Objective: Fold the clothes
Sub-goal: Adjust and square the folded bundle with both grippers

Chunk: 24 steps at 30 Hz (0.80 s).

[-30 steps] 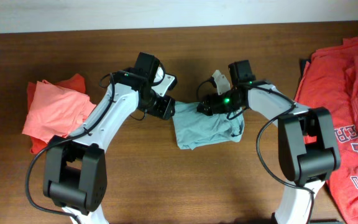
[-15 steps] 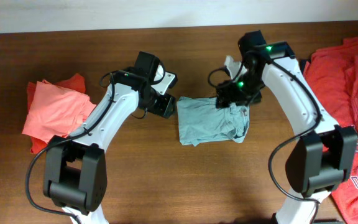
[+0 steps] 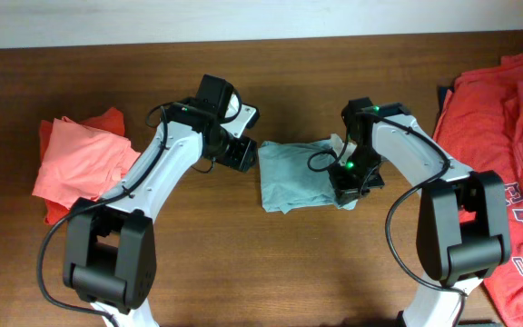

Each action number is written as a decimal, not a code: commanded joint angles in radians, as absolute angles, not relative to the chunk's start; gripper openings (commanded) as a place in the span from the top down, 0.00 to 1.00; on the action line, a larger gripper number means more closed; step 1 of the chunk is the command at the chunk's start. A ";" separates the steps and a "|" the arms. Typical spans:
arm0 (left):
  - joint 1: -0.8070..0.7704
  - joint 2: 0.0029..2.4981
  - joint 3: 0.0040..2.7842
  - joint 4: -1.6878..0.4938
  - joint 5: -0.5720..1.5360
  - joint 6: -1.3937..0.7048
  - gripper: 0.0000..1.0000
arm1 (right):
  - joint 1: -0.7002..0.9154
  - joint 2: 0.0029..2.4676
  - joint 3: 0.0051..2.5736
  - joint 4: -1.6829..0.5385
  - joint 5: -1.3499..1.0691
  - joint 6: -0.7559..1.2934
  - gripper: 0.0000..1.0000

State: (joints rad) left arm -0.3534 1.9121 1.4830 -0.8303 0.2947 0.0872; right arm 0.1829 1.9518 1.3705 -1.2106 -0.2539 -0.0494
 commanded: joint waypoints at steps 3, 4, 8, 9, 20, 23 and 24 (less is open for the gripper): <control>-0.355 1.900 1.486 -0.831 0.291 0.103 0.43 | 0.176 1.950 1.362 -1.338 -0.170 -0.127 0.92; -0.355 1.900 1.486 -0.831 0.292 0.103 0.43 | 0.176 1.950 1.357 -1.350 -0.120 -0.127 0.91; -0.355 1.900 1.486 -0.832 0.292 0.103 0.43 | 0.175 1.951 1.322 -1.260 0.087 -0.016 0.80; -0.355 1.900 1.486 -0.832 0.292 0.103 0.43 | 0.175 1.951 1.322 -1.237 0.092 -0.008 0.77; -0.361 1.899 1.551 -0.801 0.305 0.152 0.43 | 0.175 1.827 1.392 -1.194 -0.026 0.054 0.67; -0.371 1.899 1.576 -0.714 0.307 0.197 0.43 | 0.175 1.721 1.395 -1.193 -0.187 0.062 0.65; -0.373 1.901 1.575 -0.657 0.306 0.206 0.43 | 0.177 1.705 1.395 -1.204 -0.208 0.062 0.65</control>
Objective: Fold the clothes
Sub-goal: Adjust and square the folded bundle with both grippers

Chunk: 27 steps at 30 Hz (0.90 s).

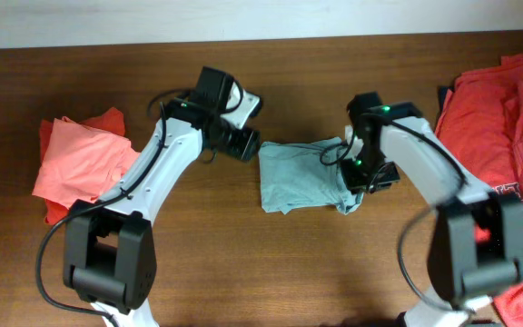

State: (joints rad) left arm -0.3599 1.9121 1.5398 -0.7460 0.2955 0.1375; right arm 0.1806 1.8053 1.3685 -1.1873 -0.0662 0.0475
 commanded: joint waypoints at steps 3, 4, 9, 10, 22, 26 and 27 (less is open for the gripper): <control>-0.375 1.930 1.572 -0.513 0.298 0.212 0.43 | 0.178 1.705 1.390 -1.251 -0.211 0.069 0.65; -0.376 1.957 1.572 -0.451 0.300 0.211 0.44 | 0.178 1.709 1.382 -1.253 -0.215 0.069 0.65; -0.388 2.085 1.573 -0.363 0.350 0.211 0.44 | 0.196 1.724 1.296 -1.187 -0.277 0.069 0.65; -0.391 2.106 1.573 -0.359 0.371 0.211 0.44 | 0.200 1.725 1.270 -1.158 -0.281 0.069 0.65; -0.441 2.222 1.573 -0.508 0.337 0.211 0.44 | 0.216 1.800 1.003 -0.709 -0.227 0.116 0.58; -0.441 2.222 1.572 -0.752 0.257 0.211 0.59 | 0.213 1.851 1.003 -0.617 -0.035 0.141 0.53; -0.441 2.222 1.572 -0.789 0.239 0.211 0.64 | 0.213 1.851 1.003 -0.604 0.005 0.140 0.53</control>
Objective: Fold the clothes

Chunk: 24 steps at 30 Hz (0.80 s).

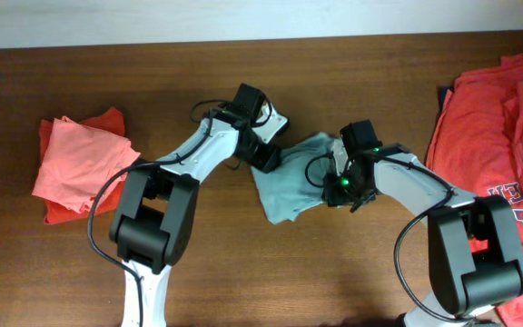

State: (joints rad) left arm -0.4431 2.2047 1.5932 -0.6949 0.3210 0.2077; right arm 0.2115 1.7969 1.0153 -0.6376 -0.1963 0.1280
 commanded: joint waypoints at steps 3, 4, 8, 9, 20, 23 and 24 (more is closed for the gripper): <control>-0.440 2.222 1.572 -0.908 0.178 0.166 0.75 | 0.193 1.850 1.016 -0.548 0.120 0.138 0.40; -0.441 2.222 1.572 -0.957 0.178 0.126 0.79 | 0.180 1.850 1.032 -0.524 0.128 0.104 0.39; -0.444 2.221 1.573 -1.005 0.194 0.090 0.89 | 0.163 1.850 1.099 -0.536 0.120 0.052 0.37; -0.443 2.217 1.573 -1.013 0.206 0.075 0.89 | 0.163 1.850 1.126 -0.556 0.120 0.030 0.36; -0.442 1.994 1.574 -0.857 0.211 0.064 0.32 | 0.163 1.845 1.363 -0.889 0.093 0.015 0.32; -0.442 1.991 1.573 -0.772 0.268 0.065 0.28 | 0.163 1.845 1.380 -0.980 0.075 0.015 0.31; -0.442 1.995 1.573 -0.752 0.295 0.065 0.29 | 0.163 1.845 1.380 -0.997 0.074 0.015 0.31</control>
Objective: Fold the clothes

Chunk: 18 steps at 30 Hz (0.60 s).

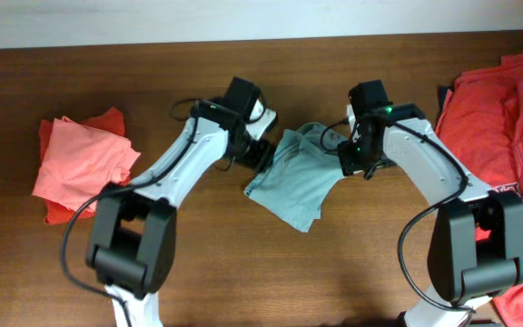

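Note:
A pale grey-green garment [294, 182] sits mid-table in the overhead view. It is skewed into a diamond, with one corner pointing toward the front edge. My left gripper [266, 154] is at its upper-left edge and seems shut on the fabric there. On the upper-right corner, my right gripper [347, 160] also seems shut on the cloth. The arm bodies hide the fingertips of both.
A folded stack of salmon-coloured clothes [80, 163] lies at the left of the brown table [243, 272]. A heap of red shirts [507, 154] with white lettering covers the right edge.
The garment has turned from a tilted rectangle into a diamond with its low corner further toward the front right. My right gripper has moved up and right, and my left gripper slightly left.
The garment first lay as a flat folded rectangle with a gripper at each side. Then both grippers stood at its far corners. After that they had closed in and the cloth was tilted and bunched. Now it is stretched between them as a diamond.

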Each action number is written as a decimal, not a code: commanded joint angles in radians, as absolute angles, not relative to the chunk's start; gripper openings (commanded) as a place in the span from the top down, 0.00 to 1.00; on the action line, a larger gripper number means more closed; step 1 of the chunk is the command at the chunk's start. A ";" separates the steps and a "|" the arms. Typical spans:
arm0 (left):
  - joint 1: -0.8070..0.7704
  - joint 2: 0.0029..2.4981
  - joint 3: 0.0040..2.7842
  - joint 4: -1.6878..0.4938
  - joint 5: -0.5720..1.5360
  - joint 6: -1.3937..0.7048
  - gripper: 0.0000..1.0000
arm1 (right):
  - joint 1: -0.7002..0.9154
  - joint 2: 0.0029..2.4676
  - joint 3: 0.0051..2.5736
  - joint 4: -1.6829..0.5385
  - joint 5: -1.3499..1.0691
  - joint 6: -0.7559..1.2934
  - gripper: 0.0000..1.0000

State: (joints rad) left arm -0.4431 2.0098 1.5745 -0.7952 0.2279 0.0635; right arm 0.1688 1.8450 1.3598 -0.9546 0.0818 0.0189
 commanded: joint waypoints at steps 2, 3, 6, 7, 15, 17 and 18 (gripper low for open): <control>-0.443 2.002 1.573 -0.701 0.372 0.076 0.29 | 0.163 1.845 1.380 -1.036 -0.001 0.015 0.30; -0.444 2.006 1.573 -0.688 0.403 0.086 0.29 | 0.163 1.845 1.379 -1.045 -0.054 0.015 0.29; -0.447 2.019 1.573 -0.689 0.452 0.137 0.29 | 0.163 1.845 1.380 -1.031 -0.125 -0.003 0.26; -0.448 2.025 1.573 -0.696 0.469 0.157 0.29 | 0.161 1.845 1.380 -0.994 -0.102 -0.004 0.25; -0.450 2.037 1.573 -0.723 0.483 0.181 0.30 | 0.123 1.843 1.501 -0.938 -0.041 0.046 0.20; -0.450 2.037 1.573 -0.740 0.484 0.215 0.30 | 0.108 1.842 1.547 -1.044 -0.037 0.101 0.20; -0.450 2.037 1.573 -0.747 0.484 0.226 0.30 | 0.097 1.839 1.554 -1.082 -0.036 0.137 0.20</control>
State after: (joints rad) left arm -0.4469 2.0224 1.5753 -0.7300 0.4580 0.1665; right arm 0.1246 1.8450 1.5028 -1.0073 -0.0578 0.0387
